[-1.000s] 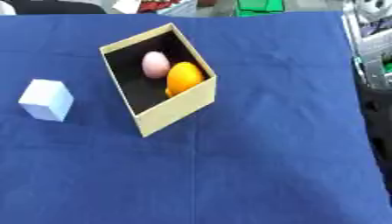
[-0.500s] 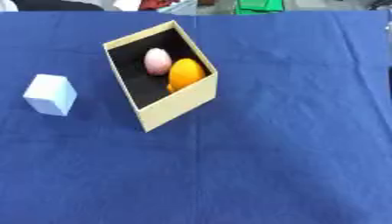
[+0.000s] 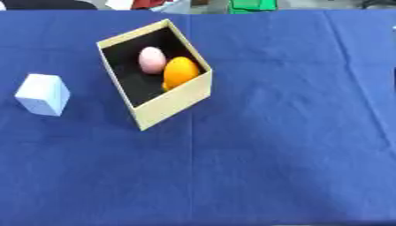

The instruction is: Pick up objects on the table and place them in the box.

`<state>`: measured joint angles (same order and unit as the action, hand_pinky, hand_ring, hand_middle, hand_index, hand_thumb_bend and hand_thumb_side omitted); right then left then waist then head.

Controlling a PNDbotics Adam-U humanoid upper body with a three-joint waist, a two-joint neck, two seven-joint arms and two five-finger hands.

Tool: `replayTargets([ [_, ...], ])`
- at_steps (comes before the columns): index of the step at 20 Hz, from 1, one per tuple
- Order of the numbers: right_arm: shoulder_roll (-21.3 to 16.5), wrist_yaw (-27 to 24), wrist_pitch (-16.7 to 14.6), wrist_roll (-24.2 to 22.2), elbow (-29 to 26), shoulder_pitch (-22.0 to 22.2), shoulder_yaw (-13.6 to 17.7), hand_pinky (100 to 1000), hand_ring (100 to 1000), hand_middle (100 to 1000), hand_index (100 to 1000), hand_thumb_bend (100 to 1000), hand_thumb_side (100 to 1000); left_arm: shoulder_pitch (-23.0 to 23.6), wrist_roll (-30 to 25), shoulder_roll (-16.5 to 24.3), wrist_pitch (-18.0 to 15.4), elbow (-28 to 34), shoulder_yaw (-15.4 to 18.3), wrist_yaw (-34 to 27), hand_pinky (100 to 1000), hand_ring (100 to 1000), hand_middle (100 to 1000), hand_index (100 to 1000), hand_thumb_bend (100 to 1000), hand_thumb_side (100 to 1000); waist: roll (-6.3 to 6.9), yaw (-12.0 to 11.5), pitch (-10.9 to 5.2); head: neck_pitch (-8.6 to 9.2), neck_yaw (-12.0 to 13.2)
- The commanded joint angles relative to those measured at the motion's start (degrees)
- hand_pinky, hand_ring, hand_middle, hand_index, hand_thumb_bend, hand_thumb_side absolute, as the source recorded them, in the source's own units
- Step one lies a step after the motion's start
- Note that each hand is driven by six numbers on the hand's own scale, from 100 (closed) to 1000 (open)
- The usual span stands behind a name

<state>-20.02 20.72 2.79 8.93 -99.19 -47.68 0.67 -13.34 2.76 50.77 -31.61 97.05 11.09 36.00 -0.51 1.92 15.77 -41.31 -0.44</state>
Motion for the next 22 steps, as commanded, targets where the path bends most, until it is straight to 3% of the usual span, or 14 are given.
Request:
replayTargets([
  [1, -1.0, 0.2, 0.2, 0.3, -1.4, -0.5, 0.7, 890, 1000, 737, 890, 100, 652, -2.4, -4.7, 4.8, -2.7, -3.1, -1.1, 1.9, 807, 841, 838, 931, 662, 862, 0.12, -0.1, -1.41, -0.51, -0.3],
  [3, -0.8, 0.4, 0.3, 0.3, -1.5, -0.4, 0.8, 890, 1000, 738, 889, 100, 652, -4.0, -7.3, 6.1, -4.2, -5.5, -2.3, 3.1, 819, 854, 850, 943, 725, 908, 0.08, -0.1, -1.58, -0.66, -0.4],
  [10, 0.2, 0.9, 0.3, -0.3, -2.0, -0.2, 0.7, 892, 1000, 740, 888, 100, 653, -9.3, -12.6, 7.0, -8.3, -11.2, -5.6, 5.3, 822, 859, 852, 940, 750, 935, 0.22, -0.1, -1.97, -0.57, 1.5],
  [17, 0.7, 1.2, 0.5, -0.4, -2.7, 0.1, 0.8, 894, 1000, 741, 885, 100, 652, -11.5, -15.3, 6.6, -9.0, -14.1, -7.3, 7.3, 825, 870, 862, 954, 751, 1000, 0.6, -0.1, -2.0, -0.09, 2.2],
  [22, 0.8, 1.3, 0.7, -0.7, -3.0, 0.1, 0.6, 894, 1000, 740, 885, 100, 651, -12.1, -17.0, 6.3, -8.4, -15.3, -8.7, 9.9, 827, 874, 863, 961, 784, 1000, 0.87, -0.2, -1.79, 0.27, 2.2],
])
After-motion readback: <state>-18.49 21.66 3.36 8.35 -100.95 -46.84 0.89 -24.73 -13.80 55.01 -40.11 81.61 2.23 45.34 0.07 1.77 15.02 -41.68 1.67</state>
